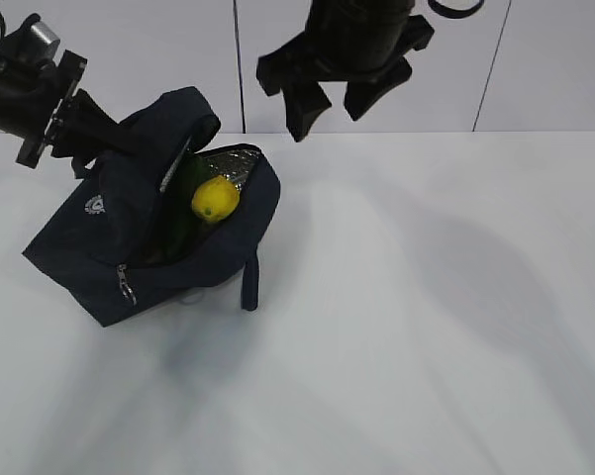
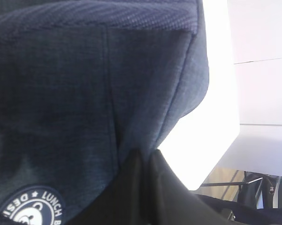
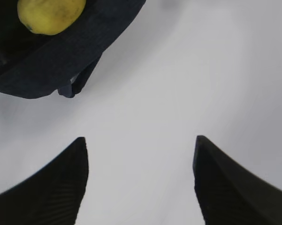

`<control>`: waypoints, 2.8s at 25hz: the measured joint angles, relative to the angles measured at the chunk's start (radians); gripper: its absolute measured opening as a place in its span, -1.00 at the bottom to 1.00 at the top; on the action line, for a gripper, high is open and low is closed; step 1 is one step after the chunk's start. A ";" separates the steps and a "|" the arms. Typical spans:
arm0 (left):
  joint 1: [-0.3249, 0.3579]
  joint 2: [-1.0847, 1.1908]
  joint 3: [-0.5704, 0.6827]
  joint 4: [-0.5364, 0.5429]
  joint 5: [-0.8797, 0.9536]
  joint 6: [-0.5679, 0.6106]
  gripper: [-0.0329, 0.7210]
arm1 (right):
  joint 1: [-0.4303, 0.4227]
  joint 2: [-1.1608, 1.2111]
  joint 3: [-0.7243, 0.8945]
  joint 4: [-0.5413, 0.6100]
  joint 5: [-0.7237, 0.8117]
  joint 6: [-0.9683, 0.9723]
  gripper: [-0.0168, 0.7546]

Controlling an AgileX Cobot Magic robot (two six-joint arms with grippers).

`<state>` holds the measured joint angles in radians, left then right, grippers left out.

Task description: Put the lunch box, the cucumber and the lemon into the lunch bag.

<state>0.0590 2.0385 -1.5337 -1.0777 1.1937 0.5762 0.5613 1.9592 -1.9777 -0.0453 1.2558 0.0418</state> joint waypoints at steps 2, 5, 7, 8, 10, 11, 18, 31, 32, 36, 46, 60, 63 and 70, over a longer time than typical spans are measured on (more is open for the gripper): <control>0.000 0.000 0.000 -0.002 0.002 0.000 -0.94 | 0.000 -0.039 0.076 -0.004 -0.007 0.000 0.39; 0.000 0.000 0.000 -0.008 0.002 0.000 -0.94 | 0.000 -0.108 0.203 -0.020 -0.099 0.000 0.37; 0.000 0.000 0.000 -0.011 0.002 0.000 -0.94 | 0.000 -0.162 0.306 -0.040 -0.198 0.000 0.32; 0.000 0.000 0.000 -0.011 0.002 0.000 -0.94 | 0.000 -0.194 0.352 -0.050 -0.254 0.002 0.30; 0.000 0.000 0.000 -0.011 0.002 0.000 -0.94 | 0.000 -0.256 0.468 -0.063 -0.354 0.023 0.26; 0.000 0.000 0.000 -0.011 0.004 0.000 -0.94 | 0.000 -0.285 0.526 -0.068 -0.410 0.042 0.25; 0.000 0.000 0.000 -0.011 0.004 0.000 -0.94 | 0.000 -0.373 0.851 -0.075 -0.665 0.202 0.23; 0.000 0.000 0.000 -0.003 0.005 0.000 -0.94 | 0.000 -0.313 0.933 0.110 -0.981 0.353 0.23; 0.000 0.000 0.000 -0.003 0.005 0.001 -0.94 | 0.000 -0.296 0.933 0.130 -0.990 0.353 0.23; 0.000 0.000 0.000 -0.016 0.006 0.001 -0.94 | 0.000 -0.260 0.933 0.159 -0.938 0.346 0.23; 0.000 0.000 0.000 -0.026 0.007 0.001 -0.94 | -0.040 -0.232 0.795 0.192 -0.813 0.268 0.23; 0.000 0.000 0.000 -0.028 0.008 0.002 -0.94 | -0.170 -0.193 0.682 0.792 -0.649 -0.206 0.22; 0.000 0.000 0.000 -0.030 0.008 0.002 -0.94 | -0.183 -0.167 0.681 0.830 -0.651 -0.237 0.22; 0.000 0.000 0.000 -0.057 0.008 0.004 -0.94 | -0.183 -0.074 0.680 0.940 -0.647 -0.264 0.22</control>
<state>0.0590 2.0385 -1.5337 -1.1343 1.2020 0.5800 0.3779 1.8853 -1.2982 0.8944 0.6089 -0.2227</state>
